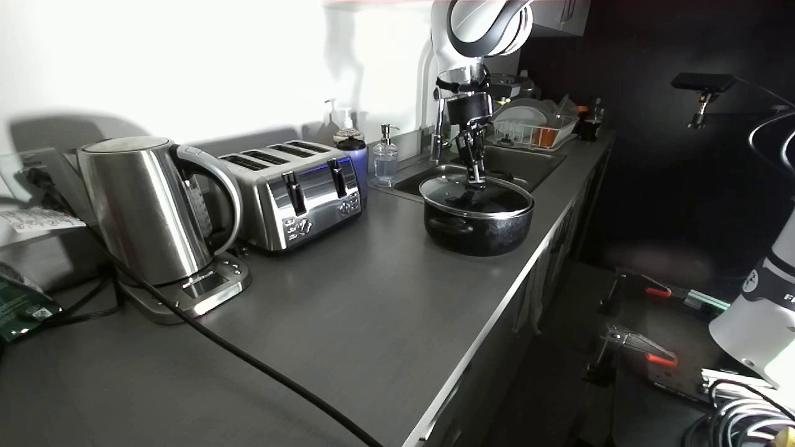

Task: Put the lid on the pot

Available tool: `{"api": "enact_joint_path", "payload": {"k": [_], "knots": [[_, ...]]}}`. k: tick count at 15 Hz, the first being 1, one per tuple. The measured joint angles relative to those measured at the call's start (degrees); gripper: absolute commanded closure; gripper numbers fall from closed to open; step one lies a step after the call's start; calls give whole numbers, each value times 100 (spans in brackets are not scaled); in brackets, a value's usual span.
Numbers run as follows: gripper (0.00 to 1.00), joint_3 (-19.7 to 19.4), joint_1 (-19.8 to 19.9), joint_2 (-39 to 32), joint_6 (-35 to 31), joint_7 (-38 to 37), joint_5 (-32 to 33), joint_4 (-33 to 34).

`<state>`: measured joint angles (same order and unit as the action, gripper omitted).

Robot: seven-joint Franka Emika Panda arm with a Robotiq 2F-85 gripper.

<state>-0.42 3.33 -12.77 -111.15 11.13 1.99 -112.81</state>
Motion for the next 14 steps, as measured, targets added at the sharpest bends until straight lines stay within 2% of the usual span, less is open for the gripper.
{"api": "enact_joint_path", "payload": {"k": [14], "knots": [[75, -80, 7, -111, 214, -113, 0, 121]]}}
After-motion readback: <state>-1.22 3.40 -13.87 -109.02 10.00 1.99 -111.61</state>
